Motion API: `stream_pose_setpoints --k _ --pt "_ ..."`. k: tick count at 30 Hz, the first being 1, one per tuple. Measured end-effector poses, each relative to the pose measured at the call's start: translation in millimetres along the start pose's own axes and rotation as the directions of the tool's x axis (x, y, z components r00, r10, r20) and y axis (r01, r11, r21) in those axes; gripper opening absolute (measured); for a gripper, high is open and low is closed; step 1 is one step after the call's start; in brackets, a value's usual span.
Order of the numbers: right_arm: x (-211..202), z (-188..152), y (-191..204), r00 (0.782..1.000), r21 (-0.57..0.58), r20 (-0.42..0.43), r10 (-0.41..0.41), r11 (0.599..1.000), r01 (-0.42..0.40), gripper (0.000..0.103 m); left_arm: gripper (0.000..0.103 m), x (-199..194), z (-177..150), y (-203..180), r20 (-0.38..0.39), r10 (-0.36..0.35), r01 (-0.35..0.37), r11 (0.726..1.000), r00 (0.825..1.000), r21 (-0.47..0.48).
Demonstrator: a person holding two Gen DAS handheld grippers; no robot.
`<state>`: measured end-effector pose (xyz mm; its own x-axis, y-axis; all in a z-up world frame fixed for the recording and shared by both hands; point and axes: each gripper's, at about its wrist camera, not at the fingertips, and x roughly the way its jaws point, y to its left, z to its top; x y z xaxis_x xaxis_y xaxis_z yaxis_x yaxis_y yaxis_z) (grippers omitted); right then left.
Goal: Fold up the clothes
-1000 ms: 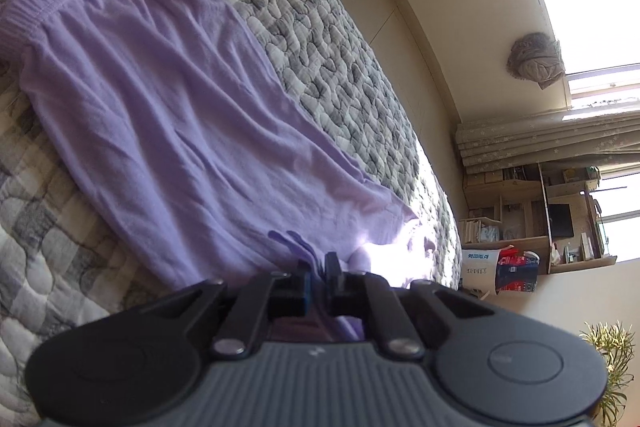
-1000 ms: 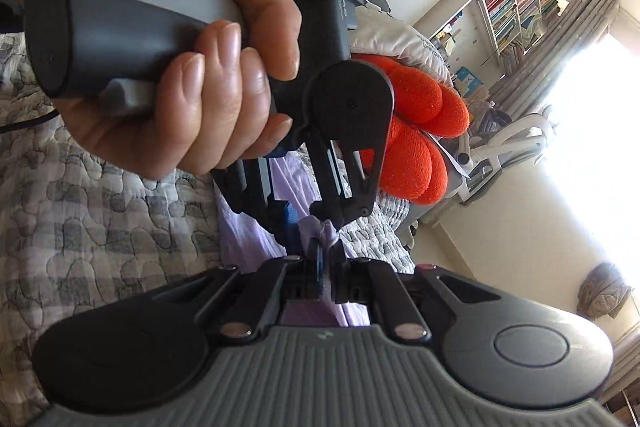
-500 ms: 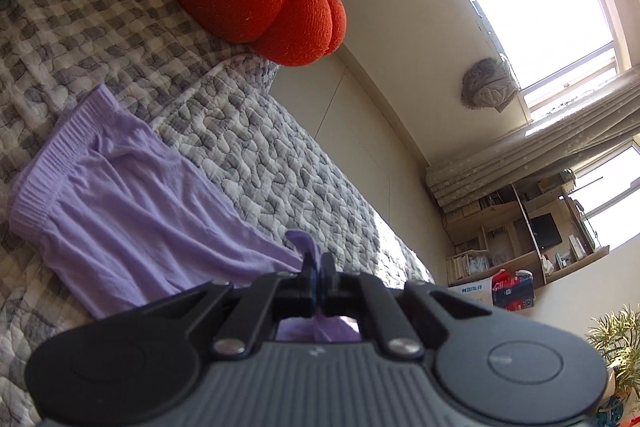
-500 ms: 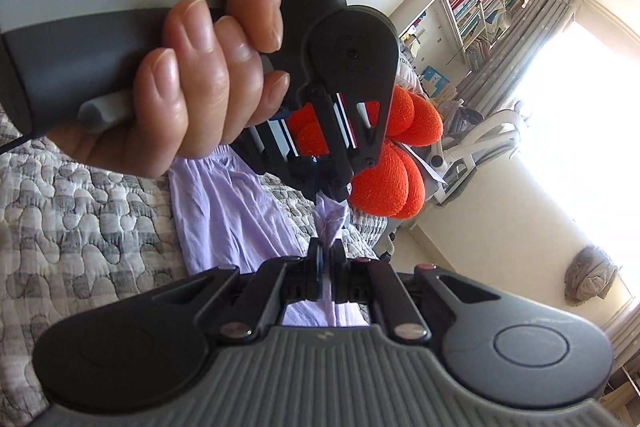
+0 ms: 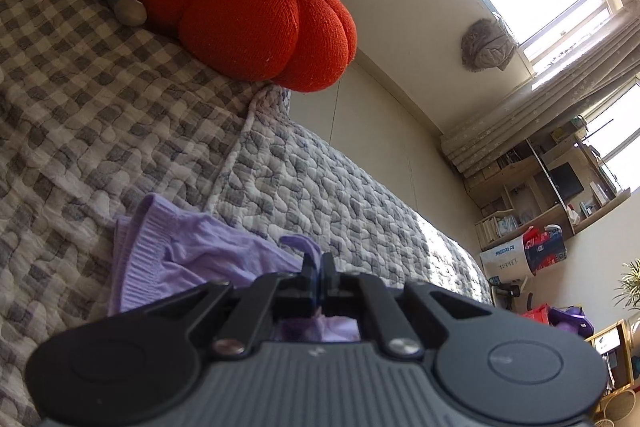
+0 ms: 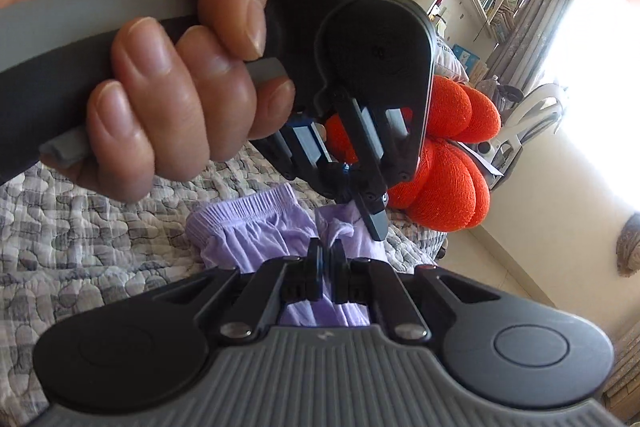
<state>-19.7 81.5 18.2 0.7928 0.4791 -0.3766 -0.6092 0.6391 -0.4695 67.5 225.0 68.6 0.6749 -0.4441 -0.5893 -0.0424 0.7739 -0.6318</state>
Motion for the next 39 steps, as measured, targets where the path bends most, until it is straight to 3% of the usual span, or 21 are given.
stream_pose_setpoints --k 7,12,17,23,26,27,30,34,39 --pt "16 13 11 0.999 0.025 -0.001 0.052 0.998 -0.052 0.007 0.001 10 6 19 -0.012 0.027 -0.026 0.999 1.0 0.026" --pt "32 -5 10 0.992 0.094 -0.065 0.105 0.991 -0.099 0.007 0.001 22 3 32 -0.046 0.112 -0.11 0.993 0.993 0.033" --pt "30 -1 16 0.994 0.098 -0.063 0.084 0.992 -0.078 0.008 0.001 19 3 38 -0.031 0.152 -0.151 0.988 0.988 0.025" --pt "9 2 9 0.986 0.131 -0.048 0.157 0.98 -0.149 0.014 0.002 10 5 40 -0.012 0.205 -0.205 0.978 0.979 0.027" --pt "-7 1 -12 0.977 0.141 -0.038 0.211 0.969 -0.204 0.044 0.003 0 11 43 0.019 0.217 -0.217 0.976 0.976 0.007" --pt "-12 1 -20 0.971 0.148 -0.035 0.235 0.962 -0.228 0.046 0.003 -1 11 42 0.02 0.217 -0.217 0.976 0.976 0.006" --pt "-24 -2 -39 0.96 0.18 -0.059 0.275 0.948 -0.261 0.046 0.003 -5 11 40 0.023 0.216 -0.217 0.976 0.976 0.005" --pt "-54 -18 -55 0.946 0.233 -0.105 0.308 0.932 -0.277 0.046 0.003 -12 4 24 0.031 0.193 -0.195 0.978 0.981 0.07" --pt "-67 -52 -105 0.953 0.279 -0.182 0.241 0.942 -0.185 0.046 0.004 -4 -11 4 -0.014 0.174 -0.171 0.978 0.985 0.121"
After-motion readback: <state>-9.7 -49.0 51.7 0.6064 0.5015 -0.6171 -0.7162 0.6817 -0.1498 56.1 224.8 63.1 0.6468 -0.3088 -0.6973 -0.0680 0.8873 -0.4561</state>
